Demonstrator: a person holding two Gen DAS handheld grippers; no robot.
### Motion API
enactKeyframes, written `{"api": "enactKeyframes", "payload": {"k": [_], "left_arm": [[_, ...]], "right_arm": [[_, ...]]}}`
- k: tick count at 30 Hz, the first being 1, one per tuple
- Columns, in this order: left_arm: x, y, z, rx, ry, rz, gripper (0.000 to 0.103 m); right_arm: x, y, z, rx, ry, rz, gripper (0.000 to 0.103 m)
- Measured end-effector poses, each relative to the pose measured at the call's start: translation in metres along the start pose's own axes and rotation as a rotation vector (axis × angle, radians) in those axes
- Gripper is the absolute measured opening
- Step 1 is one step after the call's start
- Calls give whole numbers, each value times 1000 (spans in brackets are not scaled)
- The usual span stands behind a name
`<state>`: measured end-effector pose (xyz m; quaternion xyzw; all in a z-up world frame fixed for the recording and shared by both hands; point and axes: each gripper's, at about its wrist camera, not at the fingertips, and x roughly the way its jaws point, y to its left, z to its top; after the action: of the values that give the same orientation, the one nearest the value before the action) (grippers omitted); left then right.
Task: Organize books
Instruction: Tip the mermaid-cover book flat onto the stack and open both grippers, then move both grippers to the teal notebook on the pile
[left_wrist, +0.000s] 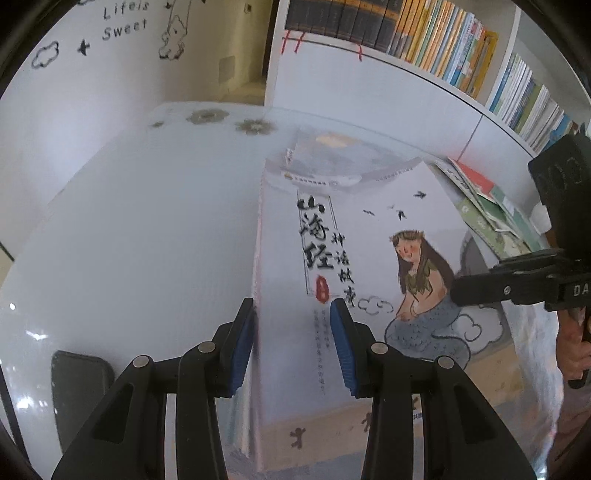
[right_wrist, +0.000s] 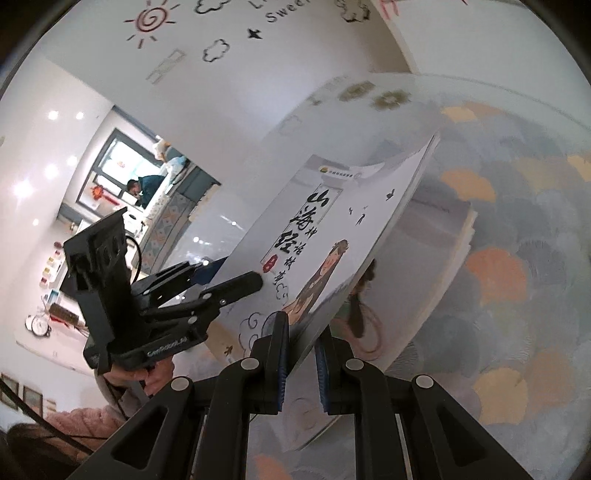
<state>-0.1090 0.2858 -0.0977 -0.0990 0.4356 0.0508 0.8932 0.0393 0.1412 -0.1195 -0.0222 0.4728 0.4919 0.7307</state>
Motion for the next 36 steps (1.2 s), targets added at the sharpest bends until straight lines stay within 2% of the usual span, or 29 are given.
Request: {"api": "enactKeyframes", "payload": {"k": [6,12,14,16,18,20,21,26,29,32,34,36], "left_arm": [[1,-4,-4,40,12,37,37],[3,-3,-3,36,10,38,40],[3,-1,-3,17,8,31,40],[2,0,-3,8,6,32,40],[0,1,-3,2,-6,45,40],[1,4,-2,-5,-6,44,40],[2,5,-2,-9,-3,43,41],[6,8,-2,-14,-1,10,41],[7,15,-2,-42,6,-18,43],[8,16,-2,-49,14,-19,45],[6,10,-2,-34,23,10,43],[0,0,0,-10,17,37,43]], "right_arm": [[5,-5,-8,22,10,-27,14],[8,-4,-9,13,-9,-68,16],[9,2,-11,-9,-10,-99,25],[6,5,-14,-16,-15,-137,28],[1,6,-16,-8,-21,-194,37],[-5,6,-20,6,-26,-250,52],[-5,7,-22,5,-12,-259,54],[15,22,-34,-17,78,-210,58],[20,39,-41,-88,59,-285,60],[18,41,-46,-88,65,-256,60],[10,33,-47,-56,52,-208,60],[-1,23,-50,-28,23,-198,60]]}}
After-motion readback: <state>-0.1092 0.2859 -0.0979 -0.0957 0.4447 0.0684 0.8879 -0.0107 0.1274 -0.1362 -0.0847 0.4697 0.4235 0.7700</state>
